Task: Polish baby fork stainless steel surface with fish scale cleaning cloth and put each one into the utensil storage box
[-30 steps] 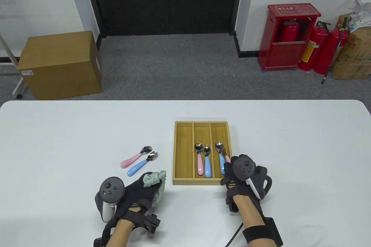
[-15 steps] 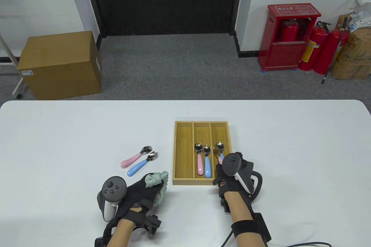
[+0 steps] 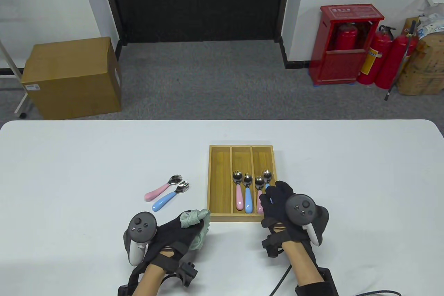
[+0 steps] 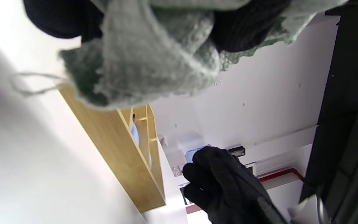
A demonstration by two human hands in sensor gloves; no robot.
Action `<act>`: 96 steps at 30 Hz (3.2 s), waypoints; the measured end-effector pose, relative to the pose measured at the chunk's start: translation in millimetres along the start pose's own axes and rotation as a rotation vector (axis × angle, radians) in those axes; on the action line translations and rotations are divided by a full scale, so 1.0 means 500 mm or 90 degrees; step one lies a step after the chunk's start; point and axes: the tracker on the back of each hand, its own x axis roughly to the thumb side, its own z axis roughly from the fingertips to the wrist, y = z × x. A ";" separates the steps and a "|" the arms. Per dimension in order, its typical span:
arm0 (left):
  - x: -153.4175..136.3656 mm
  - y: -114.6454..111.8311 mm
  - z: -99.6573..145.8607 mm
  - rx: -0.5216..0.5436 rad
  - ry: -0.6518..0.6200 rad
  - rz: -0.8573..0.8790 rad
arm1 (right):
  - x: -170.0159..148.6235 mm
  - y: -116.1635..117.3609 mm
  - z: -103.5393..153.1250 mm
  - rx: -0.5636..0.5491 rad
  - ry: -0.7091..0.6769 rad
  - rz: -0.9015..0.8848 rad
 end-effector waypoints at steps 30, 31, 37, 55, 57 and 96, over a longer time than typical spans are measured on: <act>0.012 -0.135 0.005 -0.546 0.030 0.234 | 0.129 0.113 0.073 0.567 -0.159 -0.453; 0.014 -0.127 0.003 -0.532 0.029 0.221 | 0.127 0.110 0.071 0.556 -0.158 -0.455; 0.034 0.017 -0.007 -0.300 0.061 -0.033 | 0.092 0.090 0.055 0.436 -0.117 -0.456; -0.010 0.161 -0.161 0.100 0.314 -0.726 | 0.055 0.087 0.037 0.327 -0.064 -0.380; -0.021 0.159 -0.180 0.077 0.337 -0.749 | 0.052 0.084 0.036 0.323 -0.064 -0.378; 0.070 -0.055 0.009 -0.063 -0.092 -0.112 | -0.043 0.044 0.021 0.143 0.098 -0.510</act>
